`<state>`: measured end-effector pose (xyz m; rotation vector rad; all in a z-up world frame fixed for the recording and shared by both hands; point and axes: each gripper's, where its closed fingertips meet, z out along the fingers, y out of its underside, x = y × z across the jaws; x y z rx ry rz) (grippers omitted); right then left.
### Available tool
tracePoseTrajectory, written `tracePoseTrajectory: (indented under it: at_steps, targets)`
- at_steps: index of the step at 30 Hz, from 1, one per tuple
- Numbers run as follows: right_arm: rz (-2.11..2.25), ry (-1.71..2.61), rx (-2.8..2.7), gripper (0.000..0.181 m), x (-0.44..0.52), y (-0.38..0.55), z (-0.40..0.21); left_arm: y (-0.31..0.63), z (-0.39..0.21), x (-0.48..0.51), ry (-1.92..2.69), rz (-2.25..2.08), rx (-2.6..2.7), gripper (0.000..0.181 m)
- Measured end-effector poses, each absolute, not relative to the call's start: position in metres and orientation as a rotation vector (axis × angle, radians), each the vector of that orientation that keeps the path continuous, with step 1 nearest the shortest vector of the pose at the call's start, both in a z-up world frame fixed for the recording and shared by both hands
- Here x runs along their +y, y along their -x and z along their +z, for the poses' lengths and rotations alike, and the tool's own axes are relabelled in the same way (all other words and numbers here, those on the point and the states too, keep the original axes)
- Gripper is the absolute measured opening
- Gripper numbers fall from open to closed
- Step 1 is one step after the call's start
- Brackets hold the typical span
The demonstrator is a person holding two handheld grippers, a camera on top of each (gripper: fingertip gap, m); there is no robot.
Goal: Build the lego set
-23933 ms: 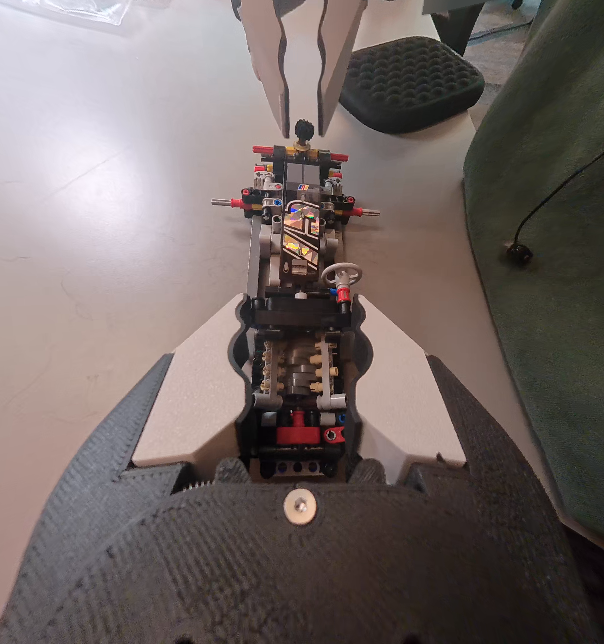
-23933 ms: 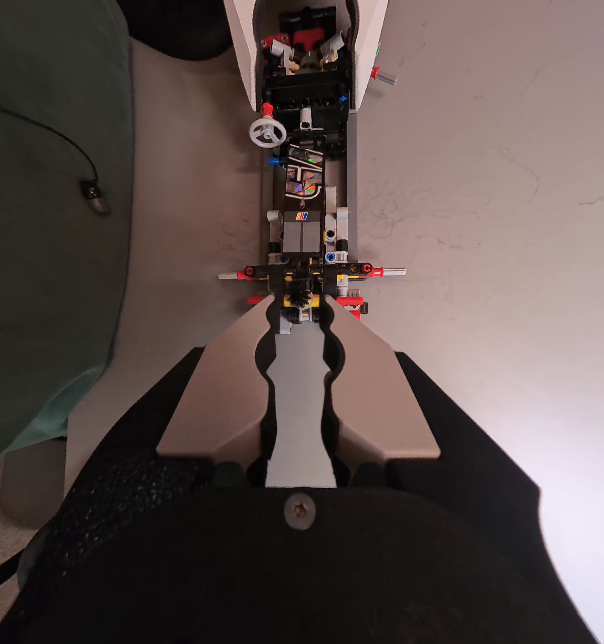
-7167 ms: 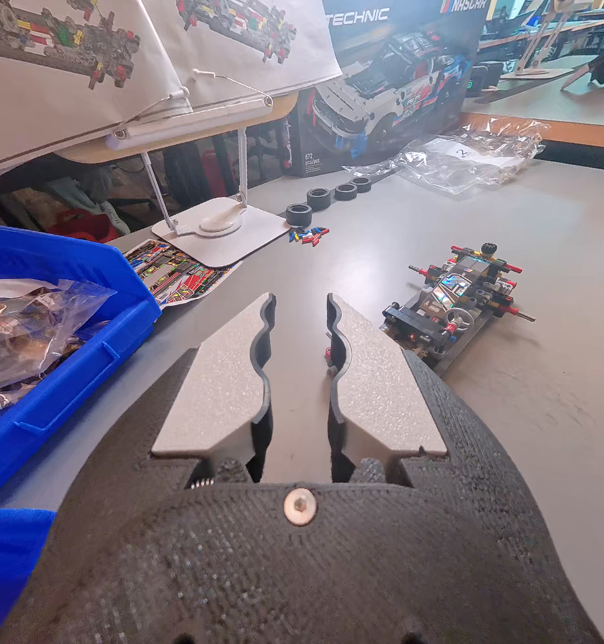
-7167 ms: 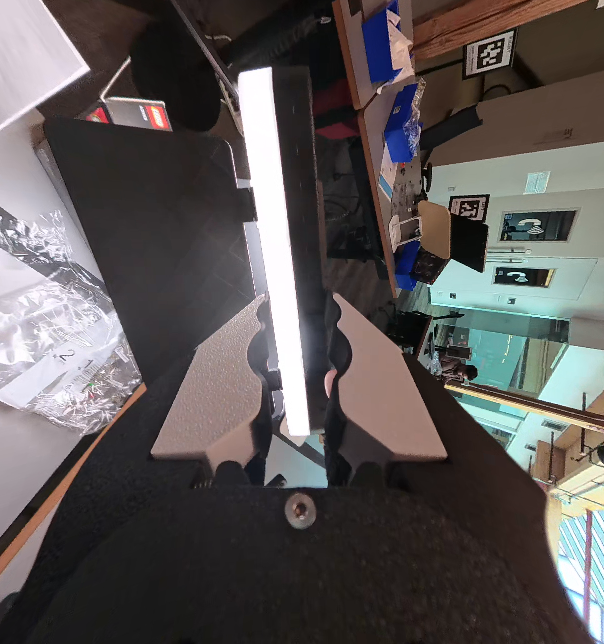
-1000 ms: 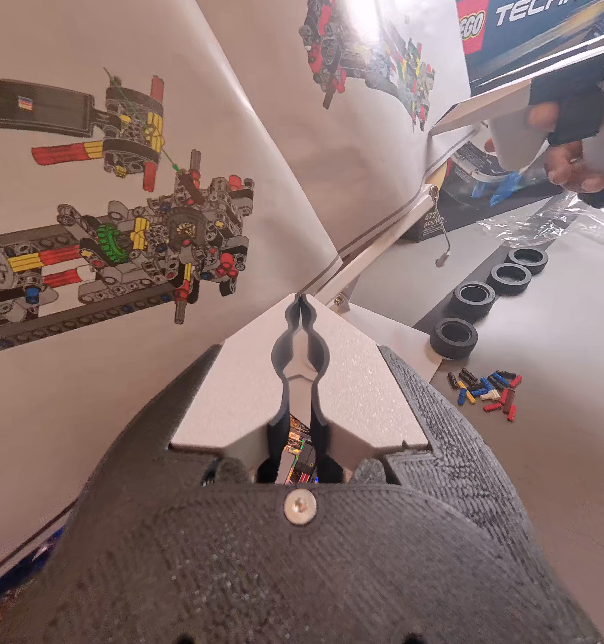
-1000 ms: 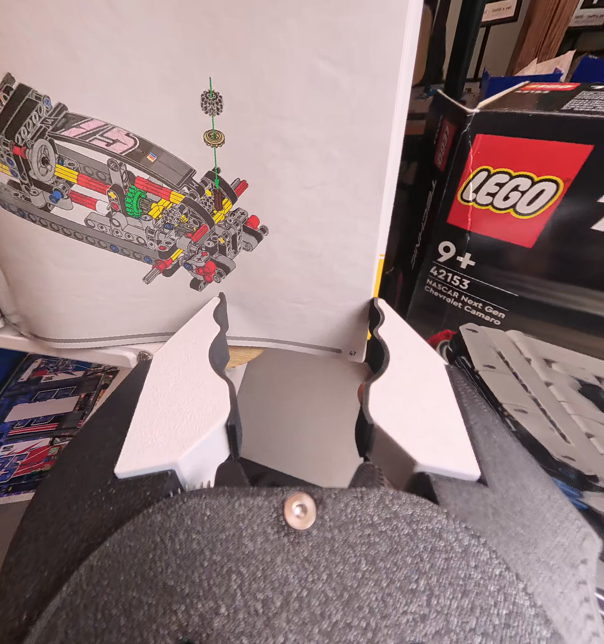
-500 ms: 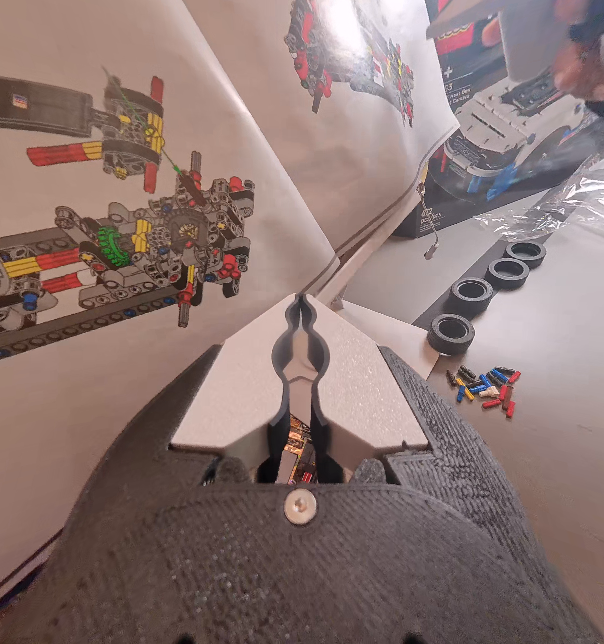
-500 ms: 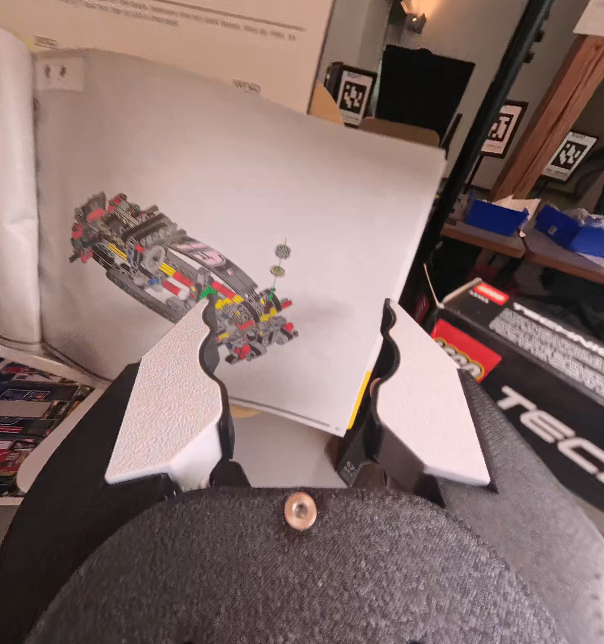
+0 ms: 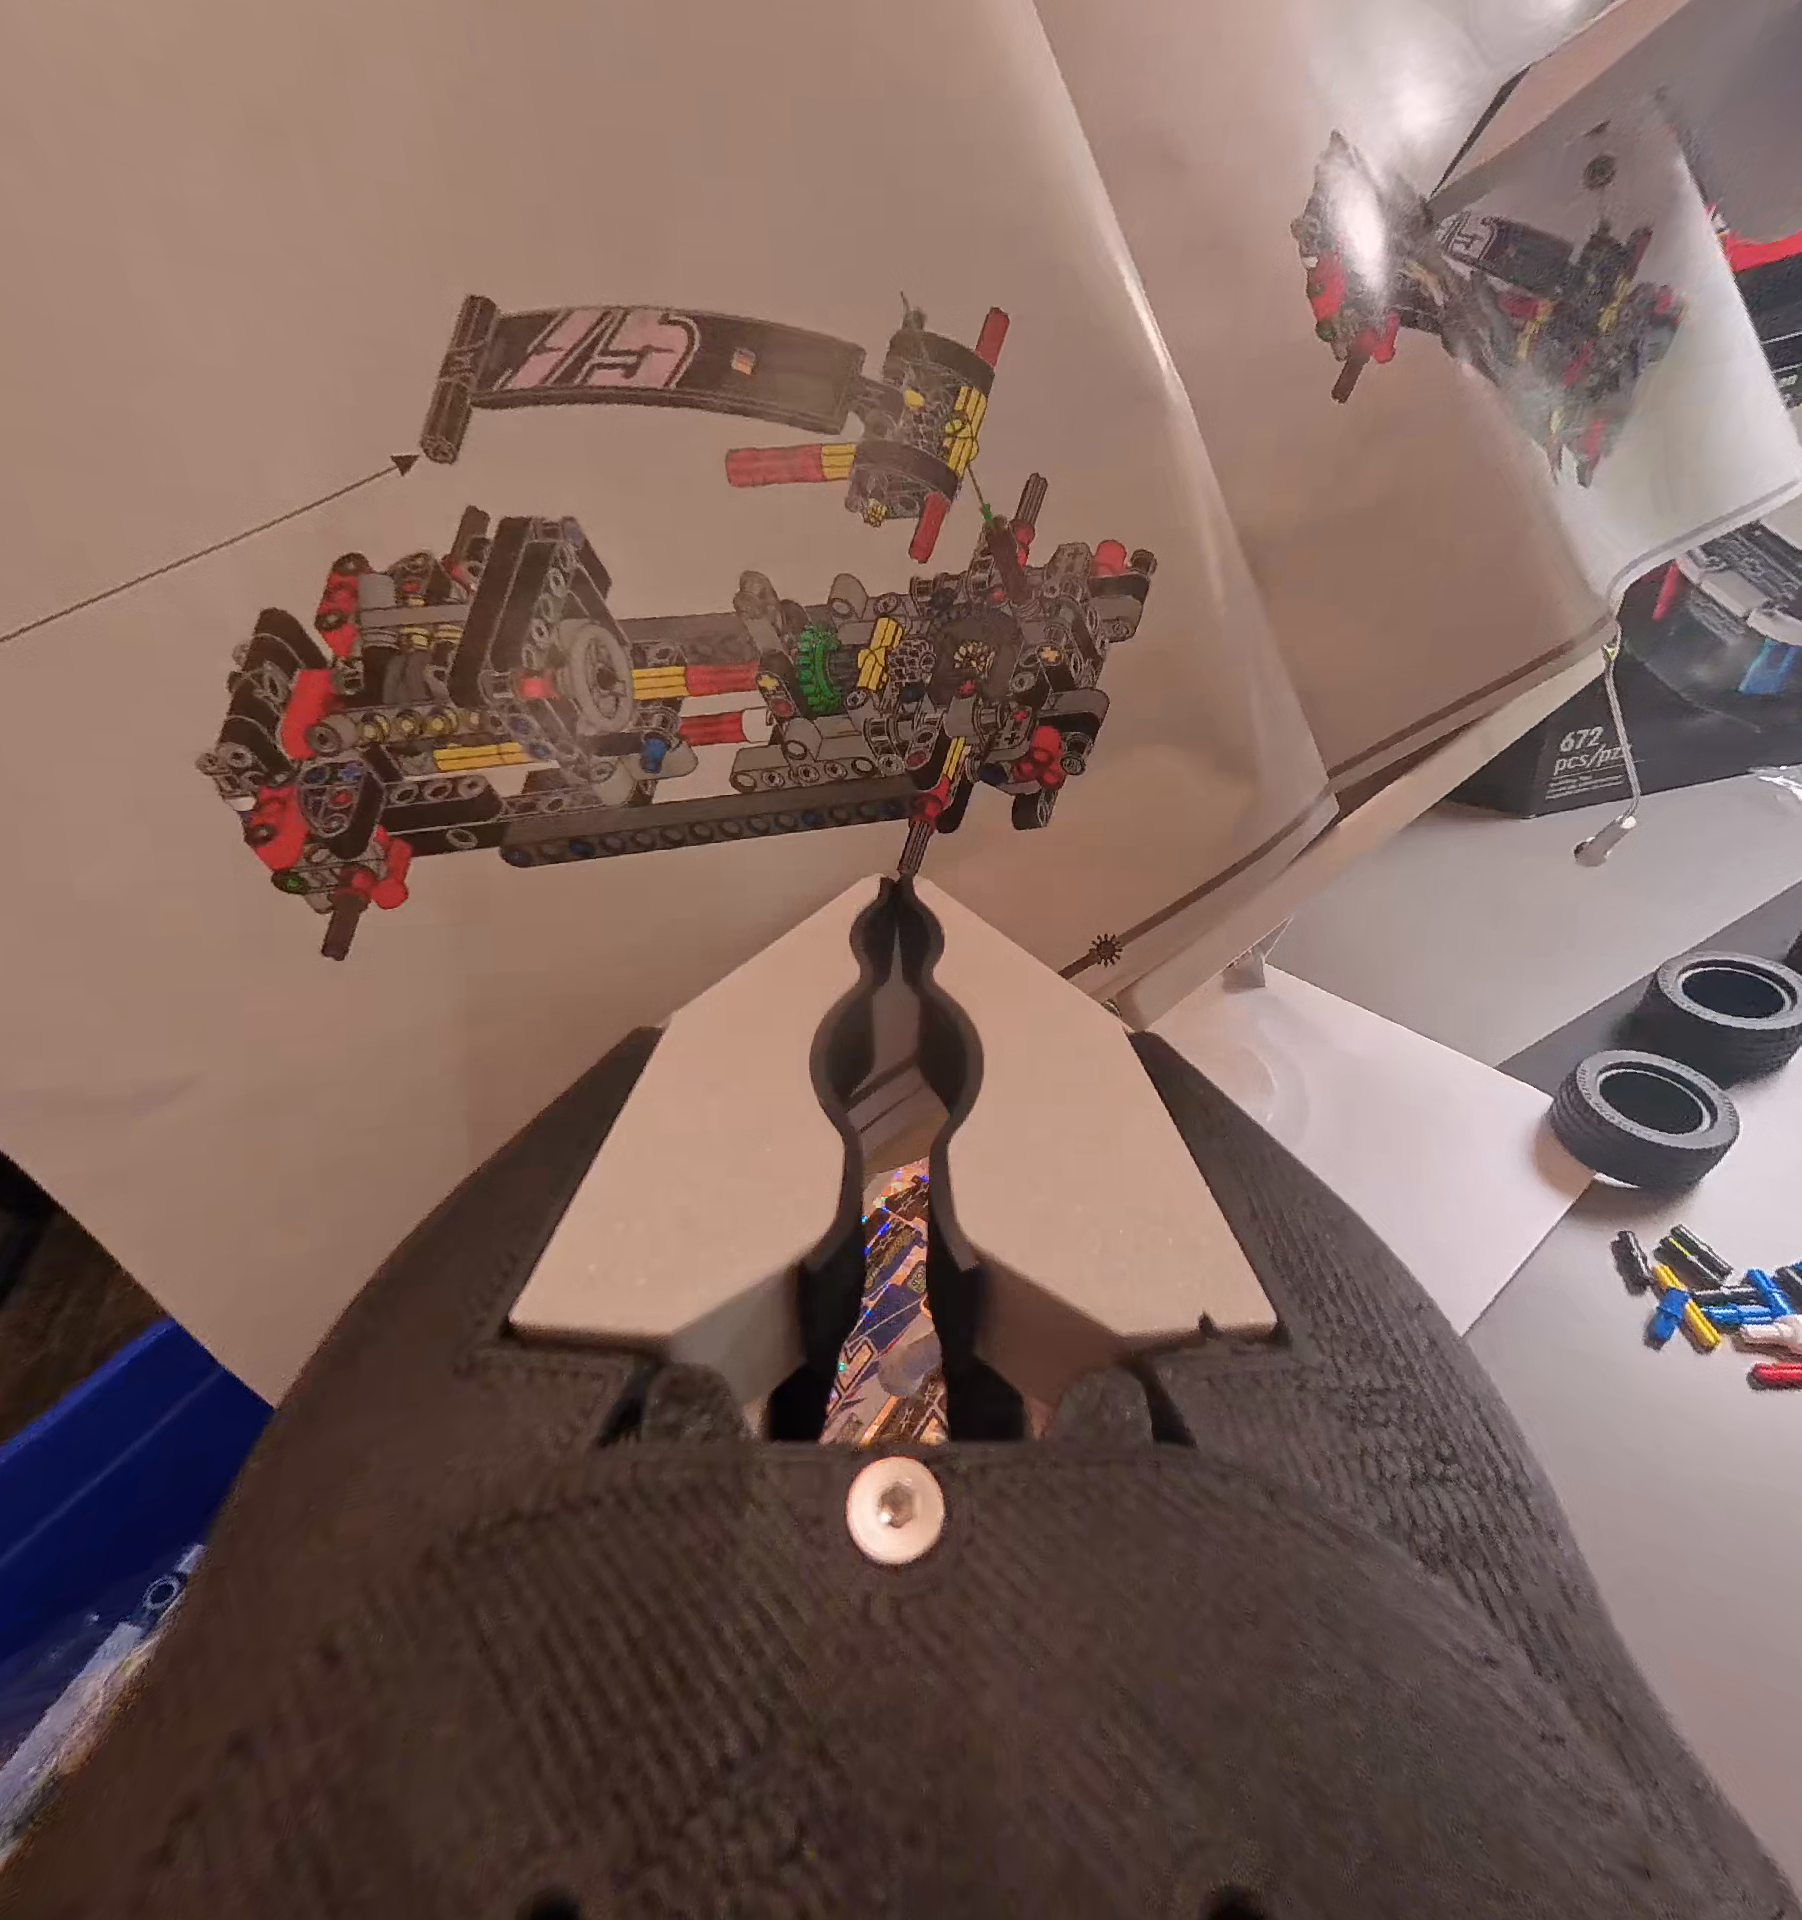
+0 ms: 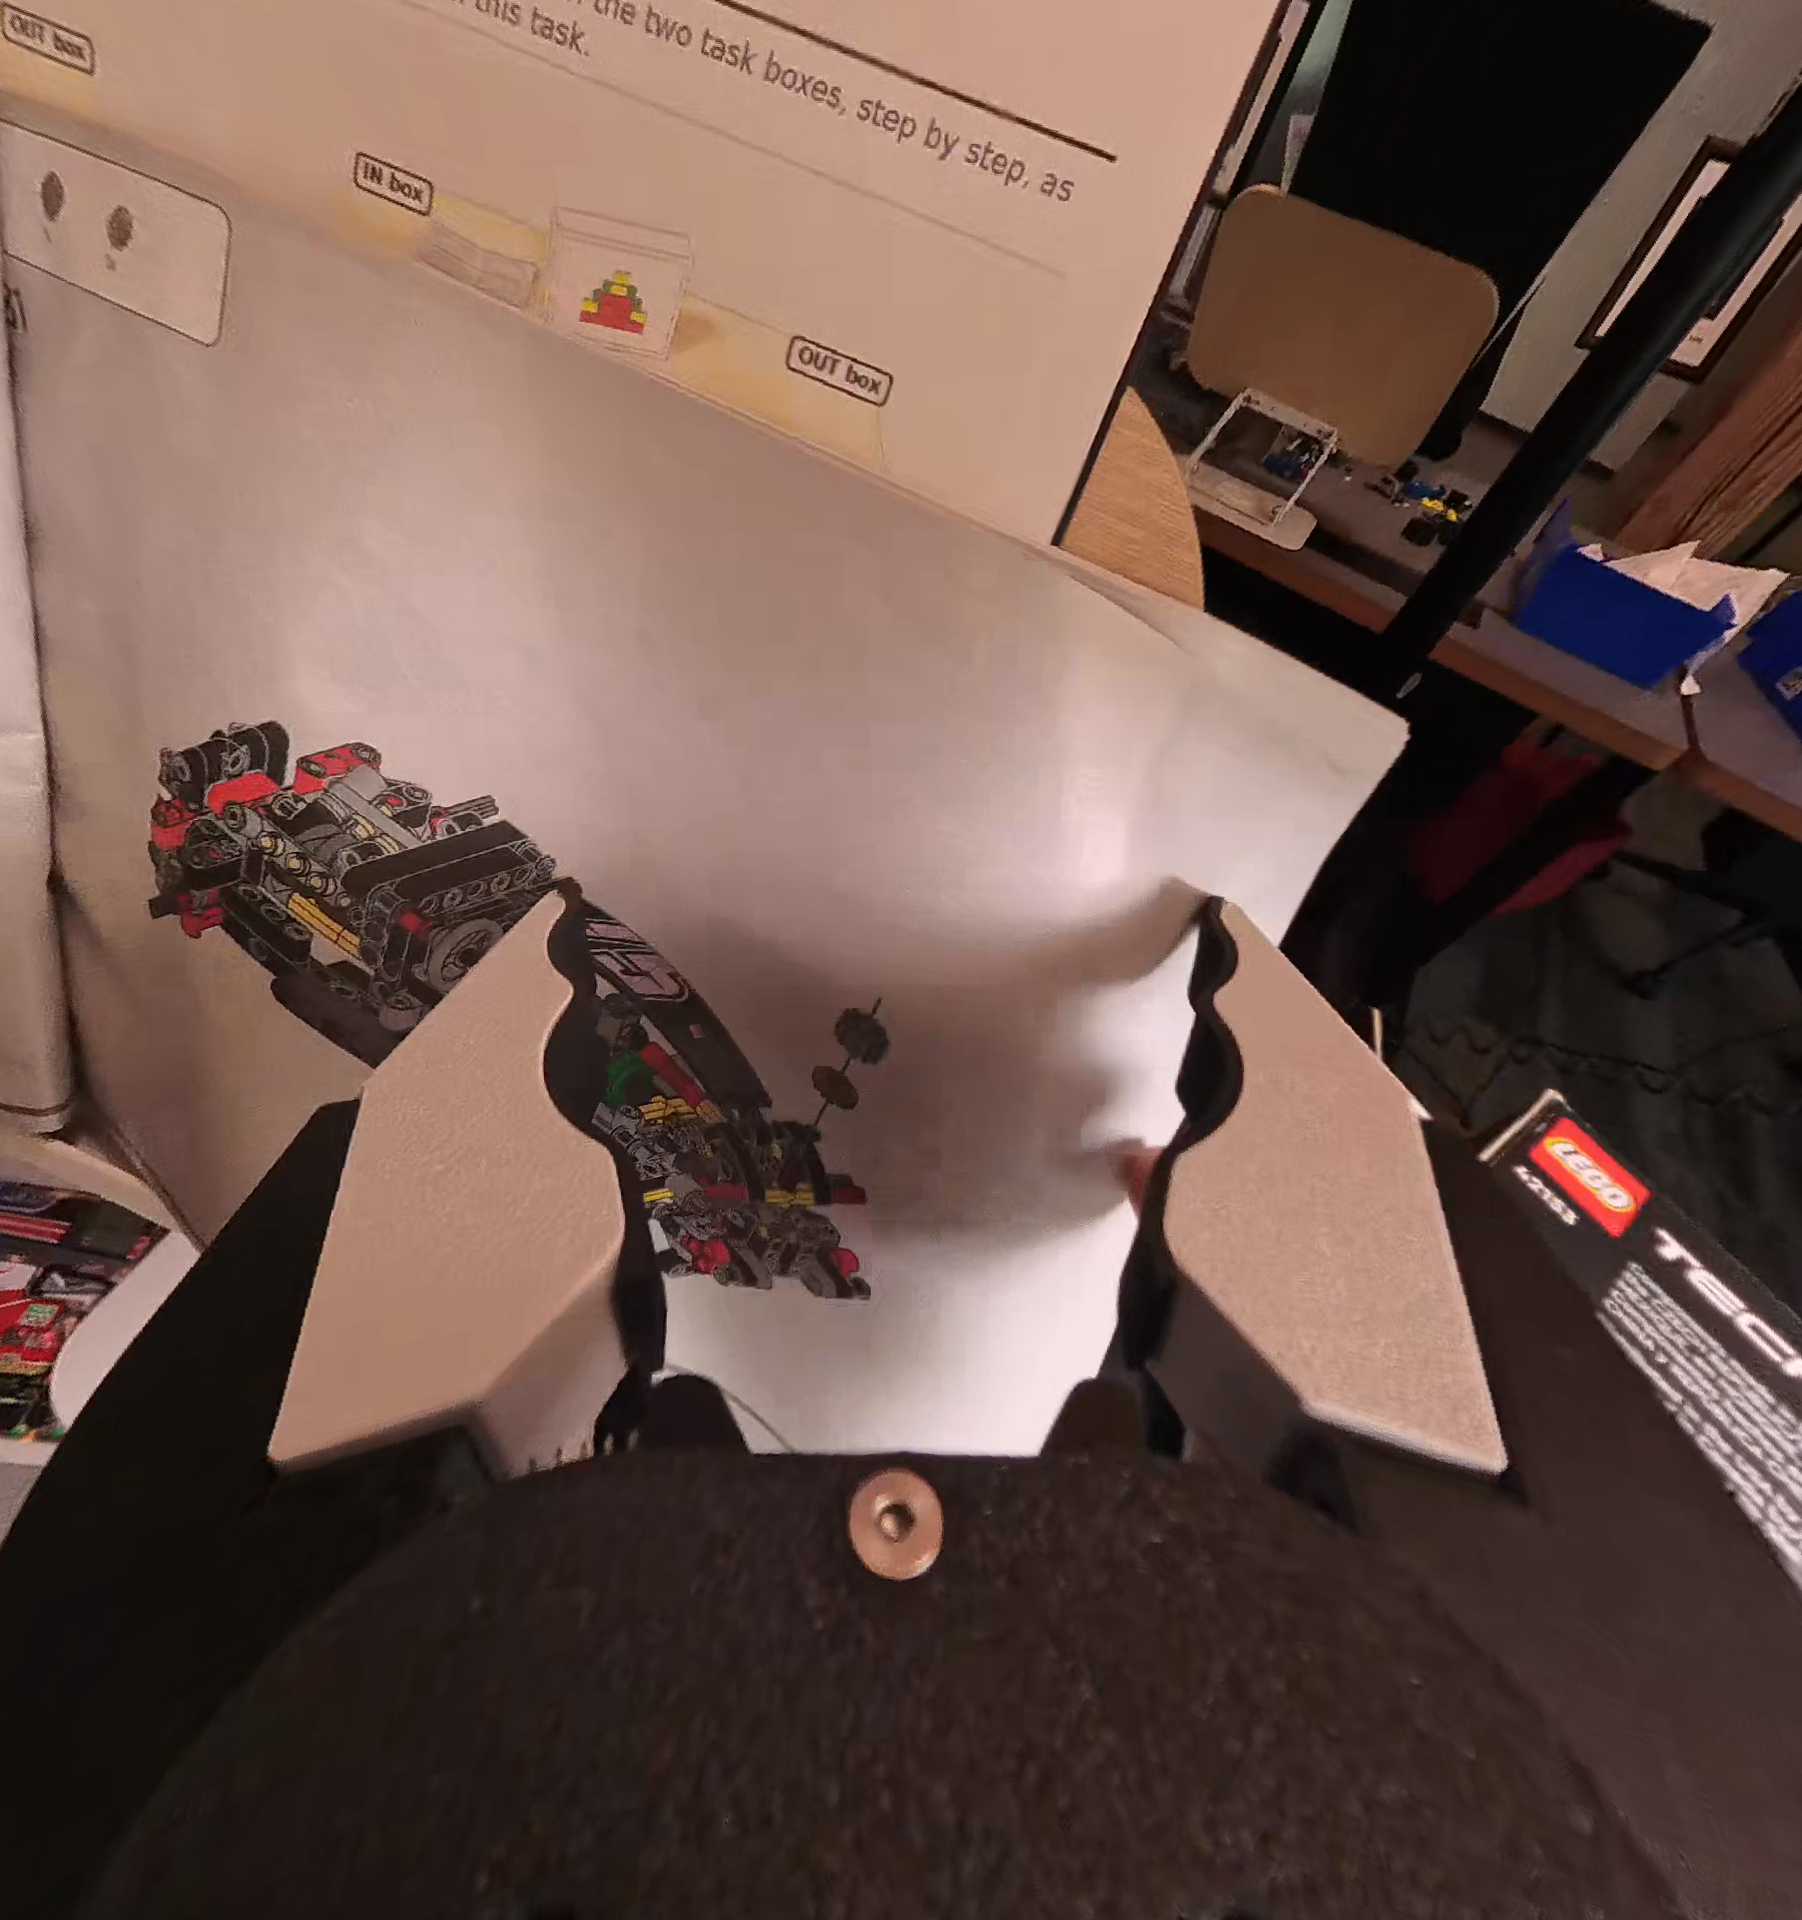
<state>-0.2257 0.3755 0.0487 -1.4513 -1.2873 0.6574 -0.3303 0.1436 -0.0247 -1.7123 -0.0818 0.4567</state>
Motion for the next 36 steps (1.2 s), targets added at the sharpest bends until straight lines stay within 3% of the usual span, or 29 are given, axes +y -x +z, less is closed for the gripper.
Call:
tracePoseTrajectory:
  at_steps: [2,4,10,15,21,24,25,28,30,36]
  targets:
    - [0.638,1.421,-1.256,0.096,0.375,0.220,0.051,0.331,-0.025,0.144,1.713,0.446,-0.082,0.000]
    - [0.553,1.345,-1.251,0.056,0.372,0.210,0.055,0.330,-0.025,0.144,1.713,0.438,-0.079,0.000]
    - [0.478,1.209,-1.305,0.042,0.345,0.174,0.056,0.325,-0.022,0.137,1.742,0.430,-0.076,0.002]
    - [0.753,1.194,-1.494,0.002,0.293,0.145,0.032,0.289,-0.001,0.134,1.726,0.225,-0.035,0.019]
    - [1.049,0.984,-1.766,0.009,0.168,0.170,0.023,0.198,0.043,0.147,1.567,-0.444,-0.003,0.051]
    - [1.051,0.870,-1.855,0.024,0.118,0.199,0.014,0.178,0.054,0.145,1.544,-0.646,0.022,0.077]
    - [1.048,0.834,-1.902,0.036,0.103,0.206,0.007,0.184,0.050,0.146,1.561,-0.602,0.011,0.077]
    - [0.954,0.738,-2.063,0.059,0.078,0.207,-0.018,0.214,0.034,0.139,1.607,-0.505,-0.068,0.042]
    - [1.008,0.670,-2.107,0.054,0.064,0.189,-0.020,0.234,0.028,0.130,1.610,-0.496,-0.103,0.011]
    - [1.179,0.873,-1.762,0.029,0.142,0.175,0.029,0.293,0.025,0.103,1.661,-0.355,-0.127,0.005]
